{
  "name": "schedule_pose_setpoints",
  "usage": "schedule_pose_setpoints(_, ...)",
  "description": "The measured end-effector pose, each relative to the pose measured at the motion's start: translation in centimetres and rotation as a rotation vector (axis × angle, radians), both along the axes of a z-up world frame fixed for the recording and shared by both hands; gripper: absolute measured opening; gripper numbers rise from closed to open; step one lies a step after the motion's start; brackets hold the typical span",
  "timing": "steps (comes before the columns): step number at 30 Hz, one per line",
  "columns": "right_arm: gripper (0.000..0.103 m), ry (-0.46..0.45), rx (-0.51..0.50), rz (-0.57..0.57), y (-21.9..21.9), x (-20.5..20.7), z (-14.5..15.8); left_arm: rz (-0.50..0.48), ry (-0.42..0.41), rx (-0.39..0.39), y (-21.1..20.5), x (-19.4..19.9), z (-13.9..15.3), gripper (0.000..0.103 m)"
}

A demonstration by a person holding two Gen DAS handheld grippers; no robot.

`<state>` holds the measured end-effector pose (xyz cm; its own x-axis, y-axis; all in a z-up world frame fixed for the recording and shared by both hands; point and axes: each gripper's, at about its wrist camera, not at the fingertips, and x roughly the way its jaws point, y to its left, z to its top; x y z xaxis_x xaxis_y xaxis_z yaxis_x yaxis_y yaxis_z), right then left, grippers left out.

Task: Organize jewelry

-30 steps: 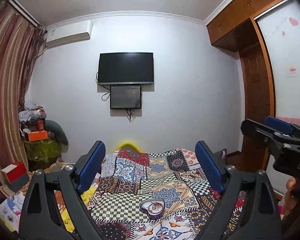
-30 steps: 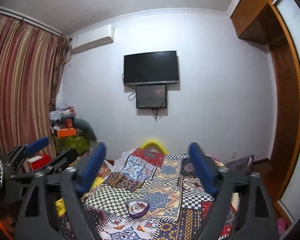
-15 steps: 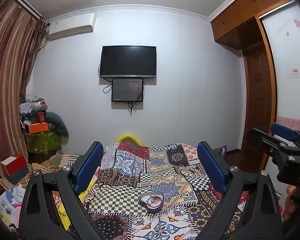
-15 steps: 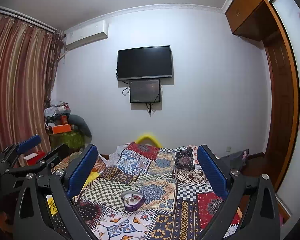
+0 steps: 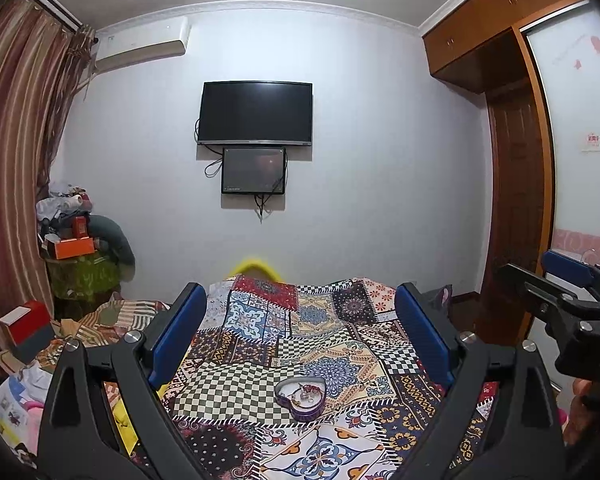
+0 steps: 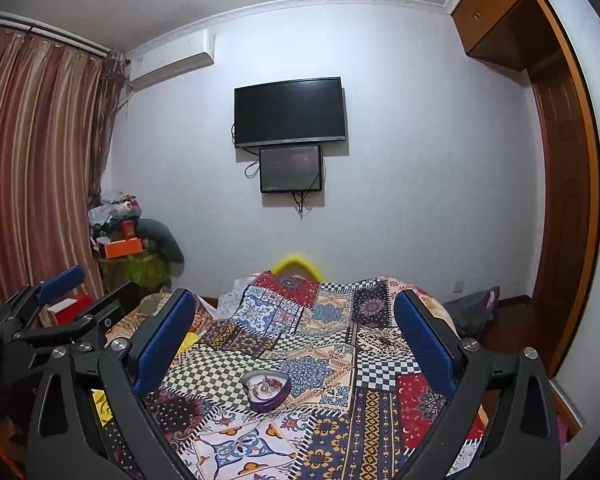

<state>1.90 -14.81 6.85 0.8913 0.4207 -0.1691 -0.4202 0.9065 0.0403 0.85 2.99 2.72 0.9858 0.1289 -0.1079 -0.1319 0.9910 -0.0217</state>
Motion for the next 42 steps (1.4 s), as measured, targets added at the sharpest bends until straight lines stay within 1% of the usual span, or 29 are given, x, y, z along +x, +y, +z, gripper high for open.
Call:
schedule_pose_setpoints(19,0.099,0.027,-0.007,-0.002,-0.16,0.18,-0.03,-0.021,0.019,-0.009,0.21,0.32,-0.51,0.095)
schedule_pose_setpoints(42,0.099,0.021,-0.016,-0.006,-0.01,0.20,0.13,-0.052,0.025,-0.019,0.30,0.21,-0.96,0.095)
